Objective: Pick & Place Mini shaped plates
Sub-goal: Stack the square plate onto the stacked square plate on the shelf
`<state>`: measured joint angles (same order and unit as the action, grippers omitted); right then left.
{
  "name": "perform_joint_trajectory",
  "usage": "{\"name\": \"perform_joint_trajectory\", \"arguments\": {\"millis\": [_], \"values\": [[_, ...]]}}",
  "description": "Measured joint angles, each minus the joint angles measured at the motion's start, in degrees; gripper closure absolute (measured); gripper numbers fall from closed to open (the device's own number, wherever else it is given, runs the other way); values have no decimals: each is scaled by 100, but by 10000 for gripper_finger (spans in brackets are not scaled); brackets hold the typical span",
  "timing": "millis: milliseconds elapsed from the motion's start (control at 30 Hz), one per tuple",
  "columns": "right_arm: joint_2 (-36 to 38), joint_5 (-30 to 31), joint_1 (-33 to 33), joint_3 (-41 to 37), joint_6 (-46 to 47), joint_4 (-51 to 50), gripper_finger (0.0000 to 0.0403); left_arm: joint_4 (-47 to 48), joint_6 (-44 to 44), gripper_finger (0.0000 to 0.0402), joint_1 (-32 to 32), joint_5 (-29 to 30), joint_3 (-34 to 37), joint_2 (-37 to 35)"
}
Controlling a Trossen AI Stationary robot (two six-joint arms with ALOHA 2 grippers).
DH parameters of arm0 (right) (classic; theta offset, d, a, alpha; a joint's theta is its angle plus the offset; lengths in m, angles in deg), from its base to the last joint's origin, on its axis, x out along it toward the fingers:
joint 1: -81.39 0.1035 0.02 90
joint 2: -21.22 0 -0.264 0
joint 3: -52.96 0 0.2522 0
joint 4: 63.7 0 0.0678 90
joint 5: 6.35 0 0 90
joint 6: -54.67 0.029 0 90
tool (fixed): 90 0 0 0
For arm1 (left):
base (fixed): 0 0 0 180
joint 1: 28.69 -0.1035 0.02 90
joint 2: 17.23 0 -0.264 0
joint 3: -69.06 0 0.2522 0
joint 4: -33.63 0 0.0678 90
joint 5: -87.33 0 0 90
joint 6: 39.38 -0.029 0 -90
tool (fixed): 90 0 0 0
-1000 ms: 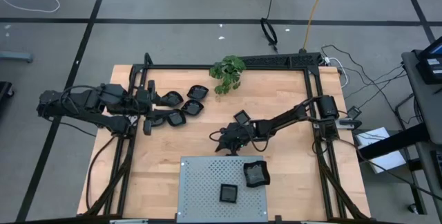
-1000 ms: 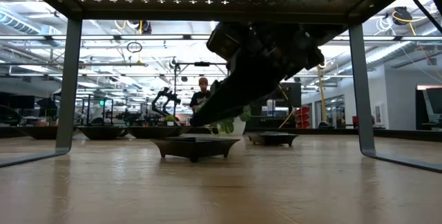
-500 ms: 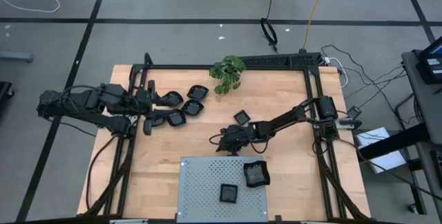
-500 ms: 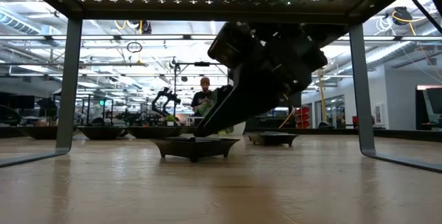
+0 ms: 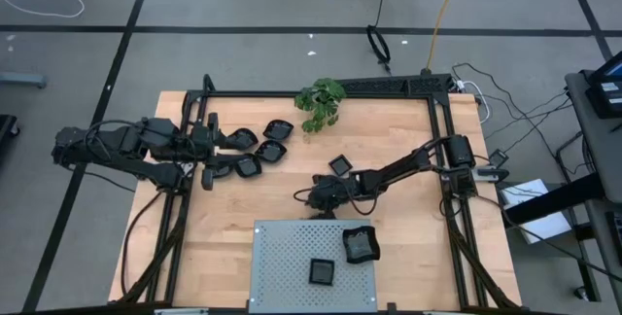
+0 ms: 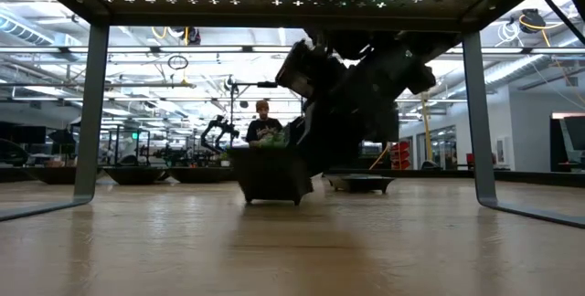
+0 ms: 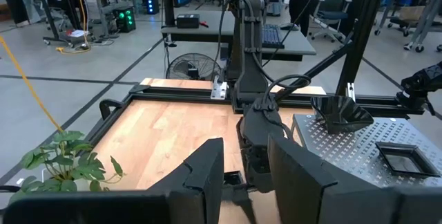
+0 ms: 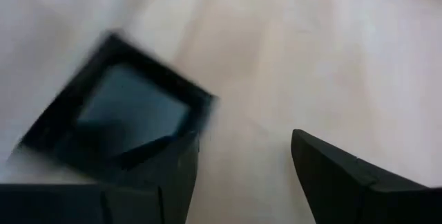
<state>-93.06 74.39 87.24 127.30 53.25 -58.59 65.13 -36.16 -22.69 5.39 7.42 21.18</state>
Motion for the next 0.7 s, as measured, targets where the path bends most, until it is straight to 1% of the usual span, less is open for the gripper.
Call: {"name": "perform_joint_trajectory", "arguments": {"millis": [67, 200, 367, 533, 633, 700], "values": [[0, 391, 0, 0, -89, -18, 181, 0, 0, 282, -2, 0, 0, 0], [0, 986, -2, 0, -292, 4, 181, 0, 1, 282, -2, 0, 0, -1], [0, 1380, -2, 0, -413, 63, 181, 0, 0, 282, -2, 0, 0, 0], [140, 1294, -15, -4, -444, 64, 181, 1, 0, 282, -2, 0, 0, -2], [294, 995, -24, -2, -380, 23, 181, 2, 1, 282, -1, 0, 0, 0], [379, 694, -28, -2, -266, 7, 181, 0, 0, 282, -1, 0, 0, -1]]}}
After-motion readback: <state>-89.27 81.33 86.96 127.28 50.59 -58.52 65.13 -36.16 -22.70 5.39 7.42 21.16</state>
